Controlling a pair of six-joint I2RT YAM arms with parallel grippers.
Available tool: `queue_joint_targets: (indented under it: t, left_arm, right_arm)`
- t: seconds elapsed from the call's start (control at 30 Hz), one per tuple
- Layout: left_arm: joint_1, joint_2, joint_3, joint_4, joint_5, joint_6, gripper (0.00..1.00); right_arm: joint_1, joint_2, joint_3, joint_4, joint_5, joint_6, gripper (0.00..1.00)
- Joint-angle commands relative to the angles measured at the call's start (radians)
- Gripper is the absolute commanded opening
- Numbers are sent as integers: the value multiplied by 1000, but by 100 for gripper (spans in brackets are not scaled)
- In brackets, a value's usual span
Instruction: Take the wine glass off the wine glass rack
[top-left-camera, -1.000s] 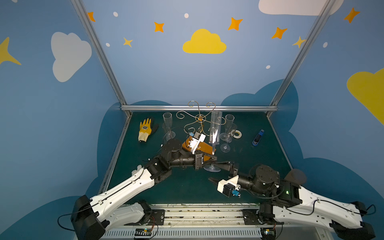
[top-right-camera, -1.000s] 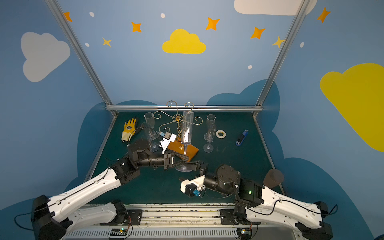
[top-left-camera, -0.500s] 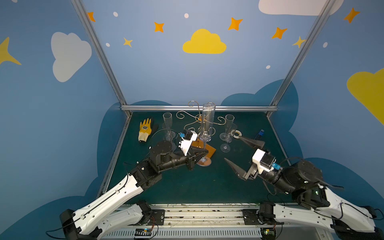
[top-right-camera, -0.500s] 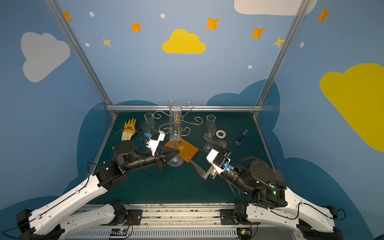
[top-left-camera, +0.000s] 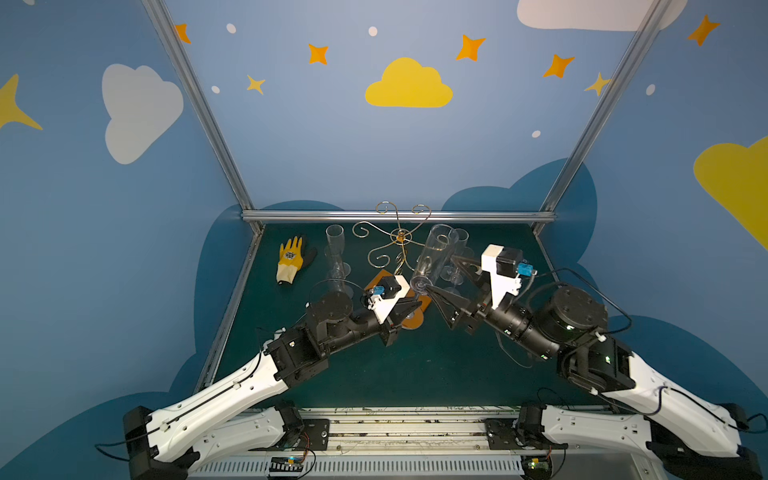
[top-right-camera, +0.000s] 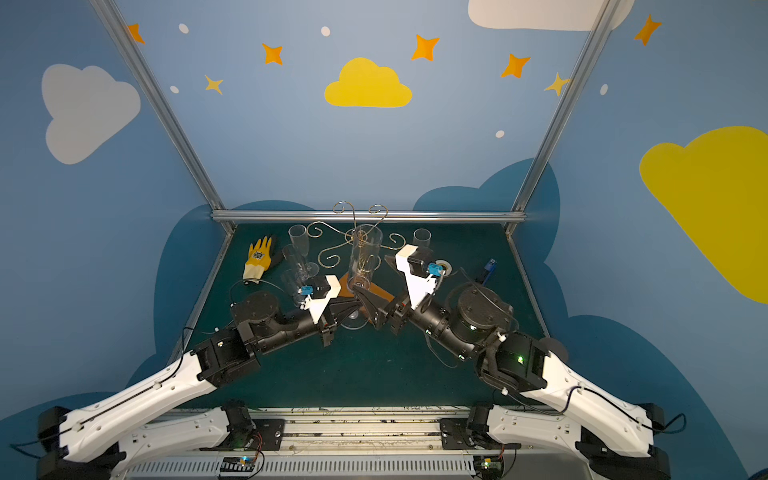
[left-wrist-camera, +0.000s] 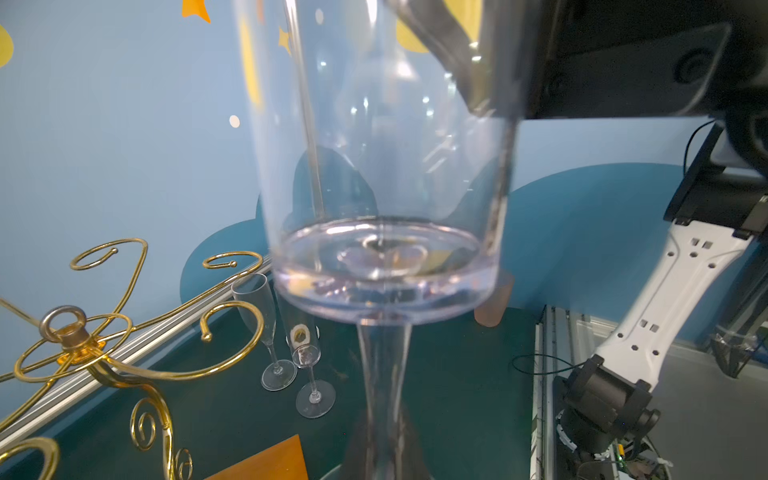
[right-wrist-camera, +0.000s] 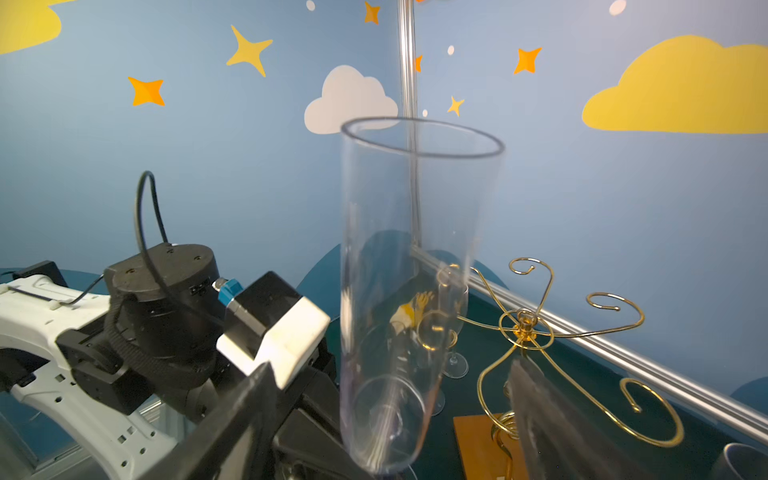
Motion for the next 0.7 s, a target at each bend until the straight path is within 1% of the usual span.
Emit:
queue_joint_targets:
  t: [0.0,0.2,0.33,0.5,0.53,0.57,0.67]
  left_arm:
    - [-23,5,-3,63,-39,51,3]
    - [-34,5,-26,81,-45,44,3]
    - [-35,9,-35,82,-44,37,3]
    - [-37,12,-38,75,-42,37,3]
    - [-38,11,-38,71,-40,39,3]
    - [-38,12,-36,66,-40,41,3]
    - [-38,10,-35,58,-39,44,3]
  right_arm:
    - [-9,13,37,5,-55,47,85]
    - [-12,34,41,43,-63,26,79]
    - [-13,42,44,38,-27,16,75]
    - [-12,30,17,76,-19,6,63]
    - [-12,30,15,80,-14,3,63]
    - [-12,30,13,82,-12,3,61]
    - [-12,33,12,81,-11,-6,50]
